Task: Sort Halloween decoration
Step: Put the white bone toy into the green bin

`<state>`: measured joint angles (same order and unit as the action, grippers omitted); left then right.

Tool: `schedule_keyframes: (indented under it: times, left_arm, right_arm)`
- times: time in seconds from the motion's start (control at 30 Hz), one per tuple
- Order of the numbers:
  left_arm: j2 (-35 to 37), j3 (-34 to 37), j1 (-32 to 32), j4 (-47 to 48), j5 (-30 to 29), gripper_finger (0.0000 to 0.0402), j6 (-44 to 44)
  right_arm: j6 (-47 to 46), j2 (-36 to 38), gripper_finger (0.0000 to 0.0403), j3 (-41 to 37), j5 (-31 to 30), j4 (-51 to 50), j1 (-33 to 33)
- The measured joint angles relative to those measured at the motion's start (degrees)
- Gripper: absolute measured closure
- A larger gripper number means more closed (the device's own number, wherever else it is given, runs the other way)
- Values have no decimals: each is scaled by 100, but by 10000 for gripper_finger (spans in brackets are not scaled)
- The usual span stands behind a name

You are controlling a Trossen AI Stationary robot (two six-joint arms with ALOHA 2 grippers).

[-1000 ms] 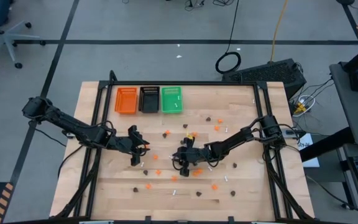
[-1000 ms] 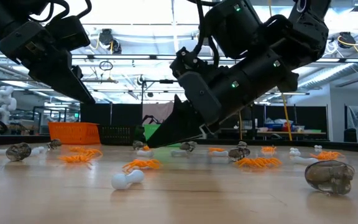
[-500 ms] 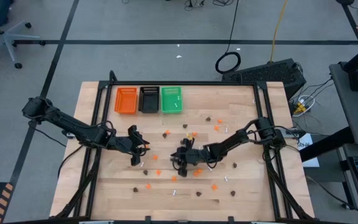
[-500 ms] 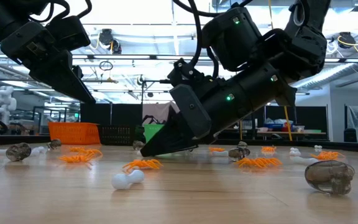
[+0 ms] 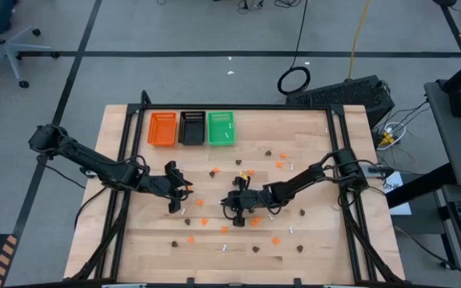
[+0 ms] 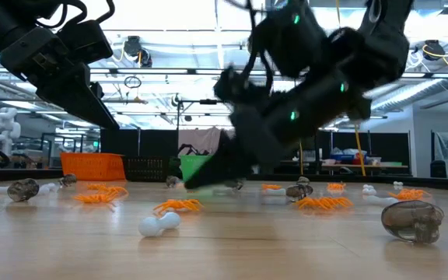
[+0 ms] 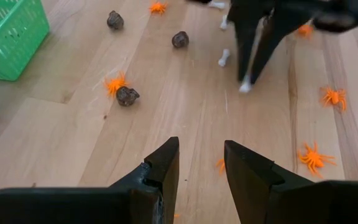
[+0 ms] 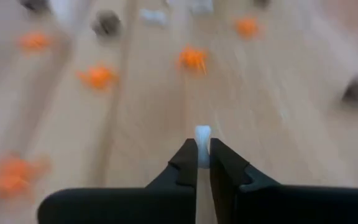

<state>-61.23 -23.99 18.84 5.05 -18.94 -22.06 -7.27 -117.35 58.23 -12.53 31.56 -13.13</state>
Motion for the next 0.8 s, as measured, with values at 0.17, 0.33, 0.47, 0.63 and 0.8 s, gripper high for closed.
schedule_keyframes:
  times: [0.17, 0.33, 0.47, 0.63, 0.8]
  left_arm:
    - [0, 0, 66, -5, 0, 276, -2]
    - [0, 0, 141, -34, -45, 276, -9]
    - [0, 0, 191, -72, -61, 276, -5]
    - [0, 0, 189, -446, -95, 276, 48]
    - [0, 0, 187, -766, -131, 276, 155]
  right_arm:
    - [999, 750, 401, 26, -76, -319, 1]
    - [2452, 1454, 402, 20, -94, -538, -48]
    - [3728, 1929, 402, 24, -92, -823, -108]
    - [5323, 2380, 402, 27, -112, -1057, -124]
    - [6412, 2604, 403, 24, -145, -1179, -121]
